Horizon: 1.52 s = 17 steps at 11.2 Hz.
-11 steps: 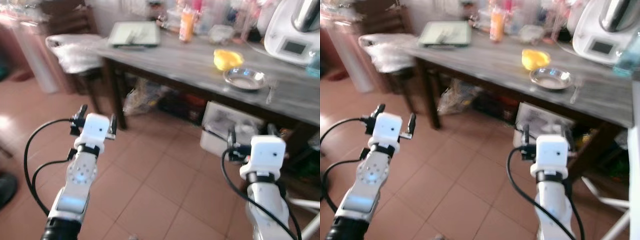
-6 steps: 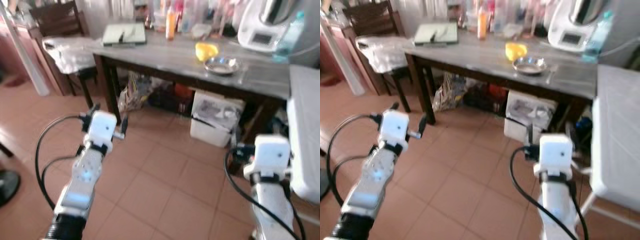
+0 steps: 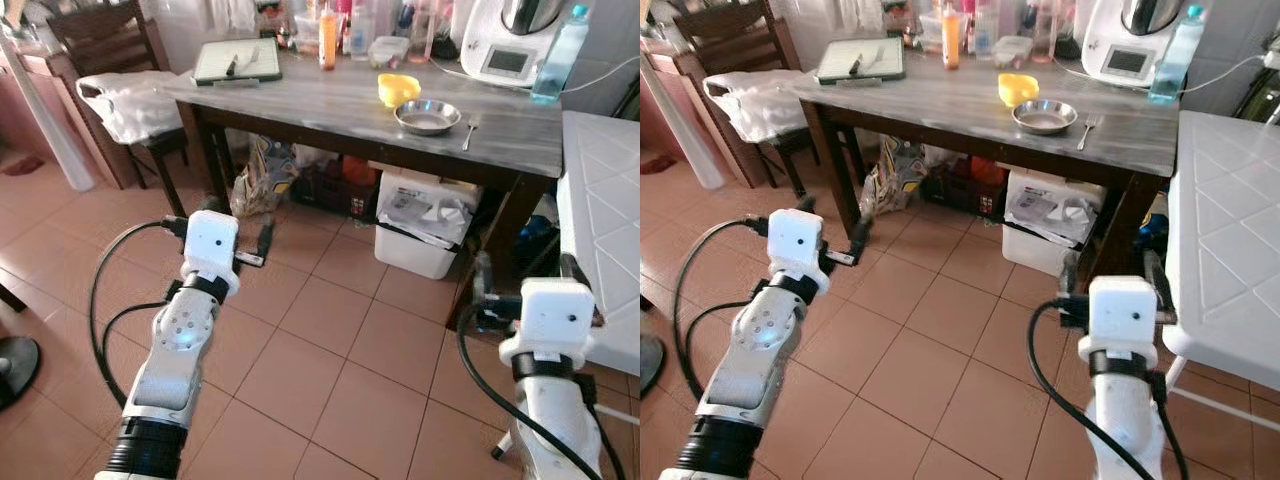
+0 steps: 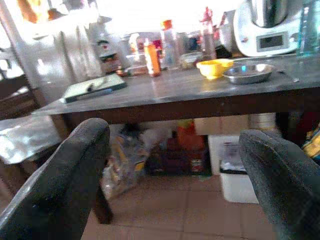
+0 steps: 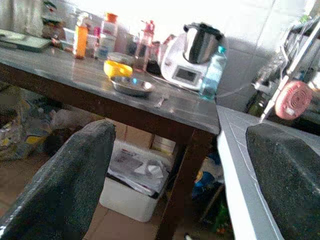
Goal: Setting the table
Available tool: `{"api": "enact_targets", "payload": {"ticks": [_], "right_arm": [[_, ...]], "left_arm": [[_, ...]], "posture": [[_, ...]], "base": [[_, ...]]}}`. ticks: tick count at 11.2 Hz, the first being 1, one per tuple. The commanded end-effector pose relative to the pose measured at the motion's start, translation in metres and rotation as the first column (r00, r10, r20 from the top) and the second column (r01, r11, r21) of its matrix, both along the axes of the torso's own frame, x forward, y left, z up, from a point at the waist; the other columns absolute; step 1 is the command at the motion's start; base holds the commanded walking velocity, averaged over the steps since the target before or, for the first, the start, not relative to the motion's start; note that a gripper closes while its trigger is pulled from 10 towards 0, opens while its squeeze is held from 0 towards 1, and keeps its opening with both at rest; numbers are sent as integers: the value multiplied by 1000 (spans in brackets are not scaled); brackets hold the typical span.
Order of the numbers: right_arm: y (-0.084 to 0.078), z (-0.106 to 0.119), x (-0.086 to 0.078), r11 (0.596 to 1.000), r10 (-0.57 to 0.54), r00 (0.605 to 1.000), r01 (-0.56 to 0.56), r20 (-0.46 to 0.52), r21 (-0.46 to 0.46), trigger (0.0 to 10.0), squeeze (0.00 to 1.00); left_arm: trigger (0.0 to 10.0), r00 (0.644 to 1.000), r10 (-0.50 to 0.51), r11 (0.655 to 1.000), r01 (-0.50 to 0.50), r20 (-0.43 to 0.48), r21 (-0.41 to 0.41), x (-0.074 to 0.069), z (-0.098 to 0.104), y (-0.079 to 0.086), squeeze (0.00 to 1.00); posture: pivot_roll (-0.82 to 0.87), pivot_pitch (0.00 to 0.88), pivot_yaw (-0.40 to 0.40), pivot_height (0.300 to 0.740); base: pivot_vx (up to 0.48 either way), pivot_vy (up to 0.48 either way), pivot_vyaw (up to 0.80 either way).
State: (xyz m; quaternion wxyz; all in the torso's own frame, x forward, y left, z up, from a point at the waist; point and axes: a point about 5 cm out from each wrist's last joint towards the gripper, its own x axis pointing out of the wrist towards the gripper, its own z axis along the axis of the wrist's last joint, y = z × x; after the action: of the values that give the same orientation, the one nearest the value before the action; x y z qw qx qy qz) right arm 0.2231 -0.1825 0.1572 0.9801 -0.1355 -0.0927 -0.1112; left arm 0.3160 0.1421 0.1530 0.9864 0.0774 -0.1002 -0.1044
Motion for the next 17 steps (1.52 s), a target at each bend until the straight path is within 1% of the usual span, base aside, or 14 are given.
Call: {"api": "enact_targets", "payload": {"ticks": [1, 4, 6, 9, 12, 14, 17], "right_arm": [[-3, 3, -3, 1000, -13, 1000, 13, 8, -4, 10000, 0], [-2, 7, 0, 1000, -5, 1000, 5, 9, -15, 10000, 0], [-5, 14, 5, 1000, -3, 1000, 4, 30, -21, 10000, 0], [-5, 12, 3, 1000, -9, 1000, 9, 22, -25, 10000, 0], [-5, 12, 4, 1000, -12, 1000, 12, 22, -17, 10000, 0], [-2, 12, 5, 1000, -4, 1000, 4, 31, -14, 10000, 0], [-2, 12, 5, 1000, -9, 999, 10, 32, -16, 10000, 0]], "left_arm": [[10000, 1000, -25, 1000, 25, 10, -6, 3, 6, -5, 0], [10000, 997, -71, 997, 72, 10, -24, 5, 7, -17, 0], [10000, 995, -94, 995, 95, 20, -28, 6, 9, -24, 0], [10000, 995, -96, 995, 97, 24, -24, 8, 11, -23, 0], [10000, 995, -101, 995, 101, 26, -18, 8, 11, -24, 0], [10000, 995, -100, 995, 101, 27, -16, 9, 12, -23, 0], [10000, 994, -104, 994, 105, 23, -14, 10, 11, -25, 0]], "posture": [[86, 59, 22, 740], [80, 51, 14, 740], [75, 48, 17, 740], [72, 56, 22, 740], [79, 61, 29, 740], [81, 62, 32, 740], [77, 64, 41, 740]], "base": [[0, 0, -800], [0, 0, -788], [0, 0, -788], [0, 0, -788], [0, 0, -783], [0, 0, -234], [0, -298, 0]]}}
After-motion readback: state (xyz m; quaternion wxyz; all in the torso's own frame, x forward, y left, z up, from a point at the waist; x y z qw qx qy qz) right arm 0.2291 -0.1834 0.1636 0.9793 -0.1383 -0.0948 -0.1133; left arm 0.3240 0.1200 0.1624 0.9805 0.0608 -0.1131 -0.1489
